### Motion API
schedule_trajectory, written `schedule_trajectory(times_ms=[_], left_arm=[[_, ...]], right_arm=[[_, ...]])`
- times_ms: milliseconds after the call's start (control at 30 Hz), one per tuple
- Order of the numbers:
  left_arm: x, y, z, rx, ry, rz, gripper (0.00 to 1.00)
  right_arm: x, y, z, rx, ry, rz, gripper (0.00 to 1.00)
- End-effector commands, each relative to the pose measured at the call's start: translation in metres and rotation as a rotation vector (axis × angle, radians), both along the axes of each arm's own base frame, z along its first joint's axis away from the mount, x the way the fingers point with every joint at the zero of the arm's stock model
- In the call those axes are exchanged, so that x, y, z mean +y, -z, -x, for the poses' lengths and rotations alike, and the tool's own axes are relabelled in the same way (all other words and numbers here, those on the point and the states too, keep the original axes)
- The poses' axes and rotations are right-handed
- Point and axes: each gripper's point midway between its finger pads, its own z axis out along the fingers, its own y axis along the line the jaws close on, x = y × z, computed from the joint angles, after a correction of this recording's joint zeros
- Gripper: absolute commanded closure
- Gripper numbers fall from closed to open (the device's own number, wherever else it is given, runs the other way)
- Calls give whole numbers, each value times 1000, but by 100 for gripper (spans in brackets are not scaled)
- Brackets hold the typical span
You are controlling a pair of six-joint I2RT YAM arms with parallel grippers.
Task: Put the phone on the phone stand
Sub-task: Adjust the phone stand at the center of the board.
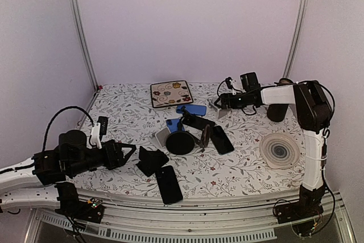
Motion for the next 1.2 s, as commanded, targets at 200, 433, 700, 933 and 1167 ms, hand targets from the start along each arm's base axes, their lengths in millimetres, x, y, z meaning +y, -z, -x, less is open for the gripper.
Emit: schedule_trajectory(times_ms=[200,433,700,933,1167], left_arm=[[4,-4,-4,-13,-14,1,6],[3,-4,-5,-12,-9,2,6],[2,-6,-5,-13,-6,3,6],[6,-4,-5,-12,-14,0,6],[6,-3,-5,-10,-12,-3,6]], right_arm=[[9,-16,20,10,-3,-7,16],[25,-25,38,17,6,3,16],[26,-42,34,-16,57,46,15],[-1,-50,8,-56,132,142,15],[-12,-27,-9,-14,127,186,23]])
